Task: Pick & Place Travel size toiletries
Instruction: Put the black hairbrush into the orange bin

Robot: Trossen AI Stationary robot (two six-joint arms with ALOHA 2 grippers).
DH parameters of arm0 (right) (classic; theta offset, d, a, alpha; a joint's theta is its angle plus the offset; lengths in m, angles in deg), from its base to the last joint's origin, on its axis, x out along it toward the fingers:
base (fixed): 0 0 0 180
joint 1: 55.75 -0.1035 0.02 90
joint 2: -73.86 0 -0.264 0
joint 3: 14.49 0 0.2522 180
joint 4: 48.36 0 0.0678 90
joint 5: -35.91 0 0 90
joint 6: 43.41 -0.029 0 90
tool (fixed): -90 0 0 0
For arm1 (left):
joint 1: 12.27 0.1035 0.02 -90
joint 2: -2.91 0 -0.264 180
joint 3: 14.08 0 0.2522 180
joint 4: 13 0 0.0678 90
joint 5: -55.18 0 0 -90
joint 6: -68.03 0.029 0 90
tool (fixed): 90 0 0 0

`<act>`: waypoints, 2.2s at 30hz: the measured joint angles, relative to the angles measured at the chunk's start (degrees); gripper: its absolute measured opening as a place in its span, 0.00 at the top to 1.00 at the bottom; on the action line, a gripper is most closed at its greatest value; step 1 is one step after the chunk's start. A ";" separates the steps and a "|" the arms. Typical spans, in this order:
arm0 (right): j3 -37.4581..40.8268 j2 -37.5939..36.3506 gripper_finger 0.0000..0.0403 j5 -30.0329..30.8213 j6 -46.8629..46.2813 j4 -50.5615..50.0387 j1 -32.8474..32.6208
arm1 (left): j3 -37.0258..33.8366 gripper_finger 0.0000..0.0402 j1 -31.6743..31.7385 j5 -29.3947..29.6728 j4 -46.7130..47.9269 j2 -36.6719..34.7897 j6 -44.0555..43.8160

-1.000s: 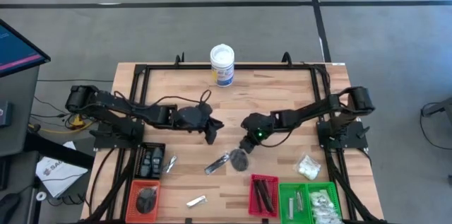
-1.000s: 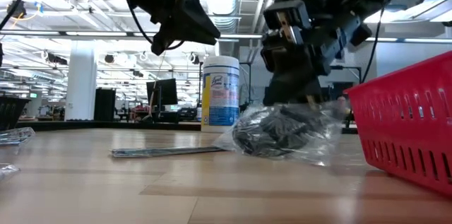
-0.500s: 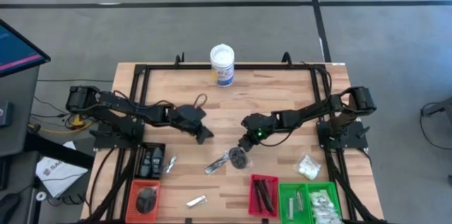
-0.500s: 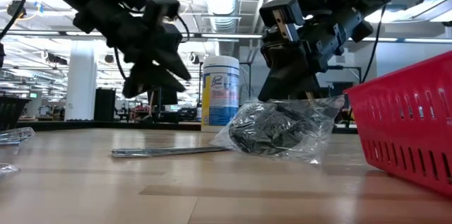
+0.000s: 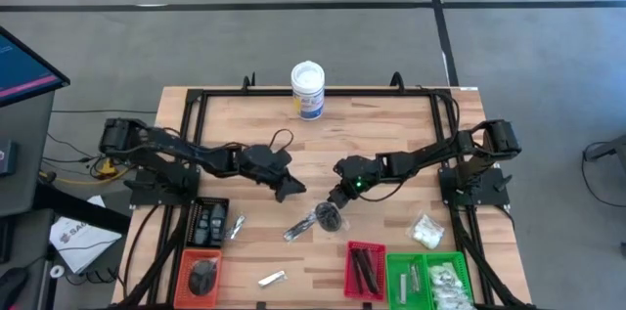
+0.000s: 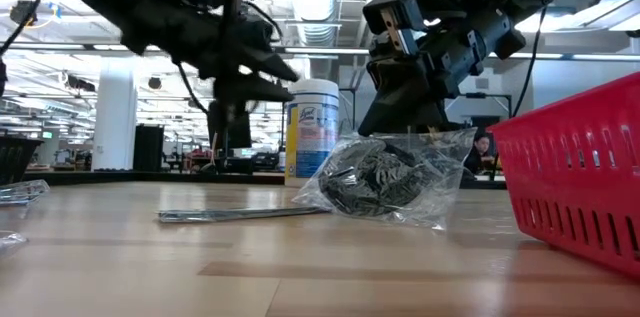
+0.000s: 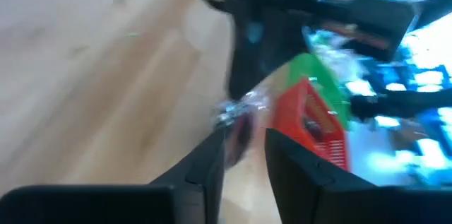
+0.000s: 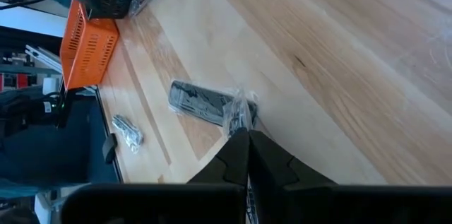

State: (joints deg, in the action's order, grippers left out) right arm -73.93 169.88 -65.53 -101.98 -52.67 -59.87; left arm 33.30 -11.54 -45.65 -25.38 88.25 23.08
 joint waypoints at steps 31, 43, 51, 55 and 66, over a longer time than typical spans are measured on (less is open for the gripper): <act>0.00 -0.04 1.00 0.63 0.02 2.87 -1.11 | 5.82 0.36 -0.65 -10.50 -21.92 21.62 5.40; 0.00 -0.04 1.00 1.07 0.02 2.96 -1.11 | 6.24 0.48 -0.70 -10.46 -21.19 21.62 8.47; 0.00 -0.04 1.00 1.53 0.02 3.02 -1.11 | 6.24 0.47 -0.76 -10.59 -20.78 24.33 4.17; 0.00 -0.04 1.00 1.53 0.02 3.04 -1.11 | 6.24 0.48 -1.26 -11.13 -21.26 25.57 2.97; 0.00 -0.04 1.00 1.65 0.02 3.04 -1.11 | 8.66 0.65 -2.36 -13.24 -21.90 26.18 2.75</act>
State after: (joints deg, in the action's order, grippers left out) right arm -73.93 169.84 -63.88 -101.95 -49.63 -60.99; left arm 41.96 -13.90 -58.89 -47.28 114.44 25.83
